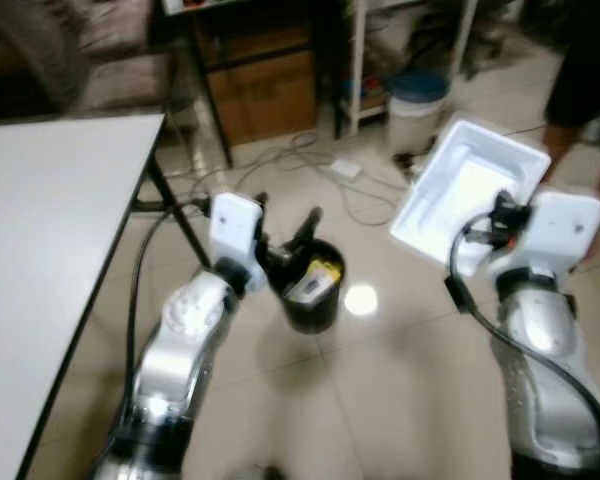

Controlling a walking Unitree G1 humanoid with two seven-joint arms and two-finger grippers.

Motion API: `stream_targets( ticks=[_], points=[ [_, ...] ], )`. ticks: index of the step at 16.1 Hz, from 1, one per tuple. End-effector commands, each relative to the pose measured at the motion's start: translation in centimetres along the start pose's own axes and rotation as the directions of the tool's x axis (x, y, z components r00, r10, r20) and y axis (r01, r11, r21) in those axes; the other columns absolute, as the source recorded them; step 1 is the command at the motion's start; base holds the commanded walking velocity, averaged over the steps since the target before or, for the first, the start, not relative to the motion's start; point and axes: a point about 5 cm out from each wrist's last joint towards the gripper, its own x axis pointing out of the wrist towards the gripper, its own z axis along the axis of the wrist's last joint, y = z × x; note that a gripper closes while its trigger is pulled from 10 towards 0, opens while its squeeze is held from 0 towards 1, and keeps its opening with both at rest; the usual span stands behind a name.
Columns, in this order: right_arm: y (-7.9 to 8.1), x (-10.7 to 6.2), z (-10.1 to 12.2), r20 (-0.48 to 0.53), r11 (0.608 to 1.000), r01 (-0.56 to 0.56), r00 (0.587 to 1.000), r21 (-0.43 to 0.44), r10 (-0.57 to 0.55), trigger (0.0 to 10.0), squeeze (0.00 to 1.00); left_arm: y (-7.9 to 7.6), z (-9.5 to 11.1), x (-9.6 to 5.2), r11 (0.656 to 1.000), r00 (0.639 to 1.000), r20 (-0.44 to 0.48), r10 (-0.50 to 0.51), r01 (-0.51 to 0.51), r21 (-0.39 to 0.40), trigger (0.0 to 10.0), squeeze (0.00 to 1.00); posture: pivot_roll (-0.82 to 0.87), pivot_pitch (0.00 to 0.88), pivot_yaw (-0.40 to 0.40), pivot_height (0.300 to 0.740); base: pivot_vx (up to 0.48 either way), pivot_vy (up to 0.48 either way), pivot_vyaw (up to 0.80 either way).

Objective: Picking trash to rubbish bin

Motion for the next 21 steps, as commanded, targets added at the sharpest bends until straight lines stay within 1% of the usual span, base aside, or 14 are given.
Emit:
stream_targets(
  ticks=[1, 3, 4, 5, 6, 13, 16, 18, 21],
  points=[
    [-0.01, 0.01, 0.1, 0.017, 1.0, 0.016, 1.0, -0.005, -0.016, 10.0, 0.0, 0.3, 0.44, 0.01, 1.0, 1.0, 0.009, 0.002, -0.002, 0.026, 10.0, 0.0, -0.12, 0.14, 0.083, 0.74, 0.48, 0.0, 0.0],
    [-0.14, 0.05, 0.07, 0.03, 0.999, 0.02, 0.999, -0.041, -0.018, 10.0, 0.0, 0.33, 0.46, 0.02, 1.0, 1.0, 0.009, 0.001, -0.002, 0.029, 10.0, 0.0, -0.12, 0.141, 0.084, 0.74, 0.48, 0.0, 0.0],
    [-0.03, -0.06, -0.24, -0.01, 1.0, 0.002, 1.0, 0.008, -0.002, 10.0, 0.0, 0.34, 0.43, 0.01, 0.999, 1.0, 0.007, 0.001, -0.001, 0.032, 10.0, 0.0, -0.12, 0.141, 0.084, 0.74, 0.48, 0.0, 0.0],
    [0.03, -0.1, -0.28, -0.015, 1.0, -0.006, 1.0, 0.013, 0.006, 10.0, 0.0, 0.36, 0.41, 0.01, 0.999, 1.0, 0.006, 0.001, -0.002, 0.033, 10.0, 0.0, -0.12, 0.142, 0.083, 0.74, 0.48, 0.0, 0.0],
    [0.02, -0.11, -0.43, -0.016, 1.0, -0.006, 1.0, 0.002, 0.006, 10.0, 0.0, 0.35, 0.4, 0.0, 0.999, 1.0, 0.006, 0.002, -0.002, 0.034, 10.0, 0.0, -0.12, 0.142, 0.084, 0.74, 0.48, 0.0, 0.0],
    [0.24, -0.04, -0.74, -0.027, 1.0, -0.019, 0.999, -0.001, 0.018, 10.0, 0.0, 0.33, 0.22, 0.02, 0.999, 1.0, 0.0, 0.003, -0.003, 0.044, 10.0, 0.0, -0.12, 0.138, 0.084, 0.74, 0.379, 0.0, 0.0],
    [0.57, -0.14, -0.6, -0.018, 0.999, -0.046, 0.999, -0.008, 0.046, 10.0, 0.0, 0.32, 0.2, 0.05, 0.999, 1.0, -0.002, 0.005, -0.004, 0.051, 10.0, 0.0, -0.12, 0.136, 0.084, 0.74, 0.349, 0.0, 0.0],
    [0.63, -0.18, -0.64, -0.019, 0.999, -0.048, 0.999, 0.002, 0.048, 10.0, 0.0, 0.34, 0.22, 0.04, 0.999, 1.0, -0.001, 0.006, -0.006, 0.051, 10.0, 0.0, -0.12, 0.136, 0.084, 0.74, 0.322, 0.0, 0.0],
    [0.81, -0.04, -0.8, -0.021, 0.998, -0.058, 0.998, 0.005, 0.058, 10.0, 0.0, 0.4, 0.14, 0.12, 0.999, 1.0, 0.002, 0.016, -0.016, 0.049, 10.0, 0.0, -0.1, 0.126, 0.083, 0.74, 0.0, 0.0, 0.0]
  ],
)
